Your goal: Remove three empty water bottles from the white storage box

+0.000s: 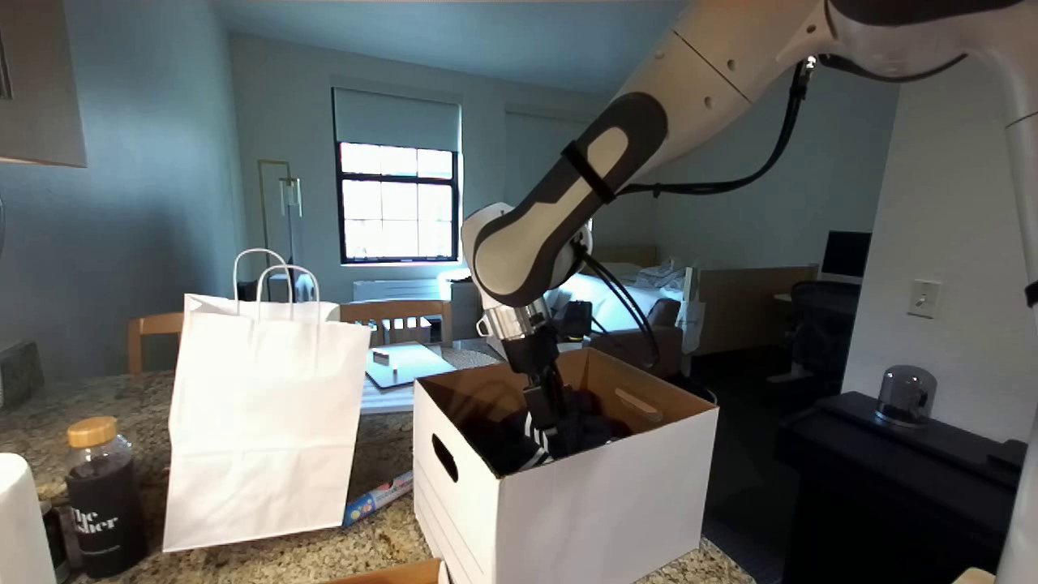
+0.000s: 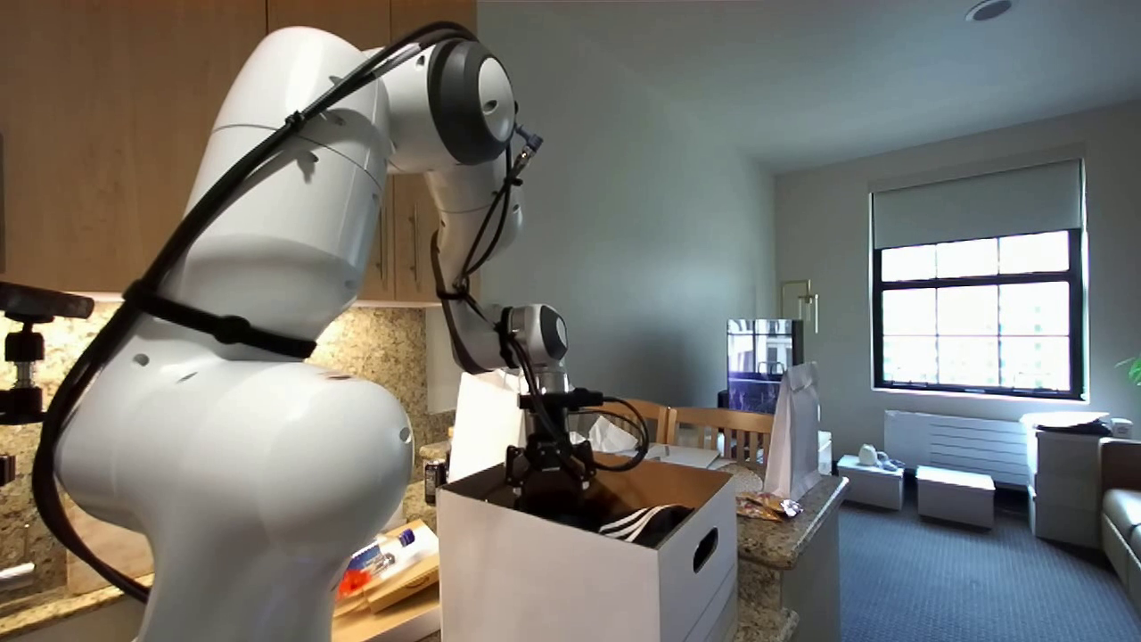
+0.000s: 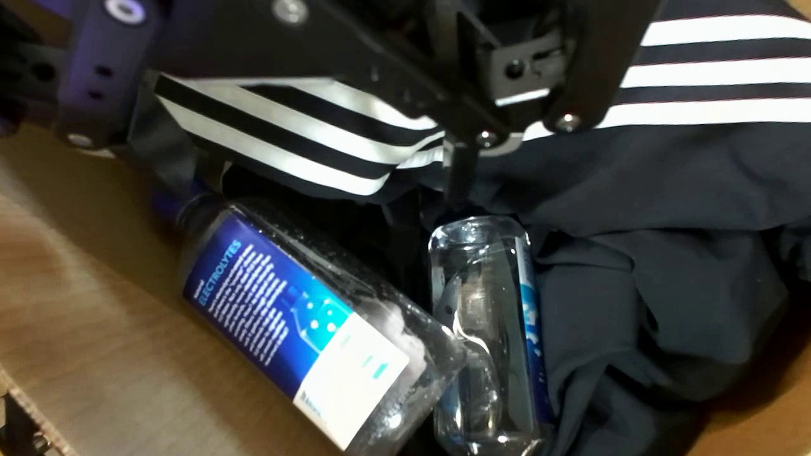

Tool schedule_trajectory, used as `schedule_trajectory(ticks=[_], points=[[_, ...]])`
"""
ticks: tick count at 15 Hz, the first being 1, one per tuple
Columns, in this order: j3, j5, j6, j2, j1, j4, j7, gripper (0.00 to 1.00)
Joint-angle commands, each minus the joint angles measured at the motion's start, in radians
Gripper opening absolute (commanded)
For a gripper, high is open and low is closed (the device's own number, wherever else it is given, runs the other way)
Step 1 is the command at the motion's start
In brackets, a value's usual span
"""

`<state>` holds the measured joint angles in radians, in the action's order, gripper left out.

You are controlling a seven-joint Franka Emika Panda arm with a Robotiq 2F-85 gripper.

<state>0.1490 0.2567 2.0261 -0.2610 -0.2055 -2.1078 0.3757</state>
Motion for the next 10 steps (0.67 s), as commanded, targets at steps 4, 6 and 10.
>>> schedule_trajectory(ticks=[4,6,10], points=[[0.008,0.084,0.114,0.042,0.004,-0.085,-0.08,1.0],[0.008,0.108,0.087,0.032,0.0,-0.074,-0.072,1.0],[0.016,0.105,0.002,0.007,0.006,-0.038,-0.004,1.0]])
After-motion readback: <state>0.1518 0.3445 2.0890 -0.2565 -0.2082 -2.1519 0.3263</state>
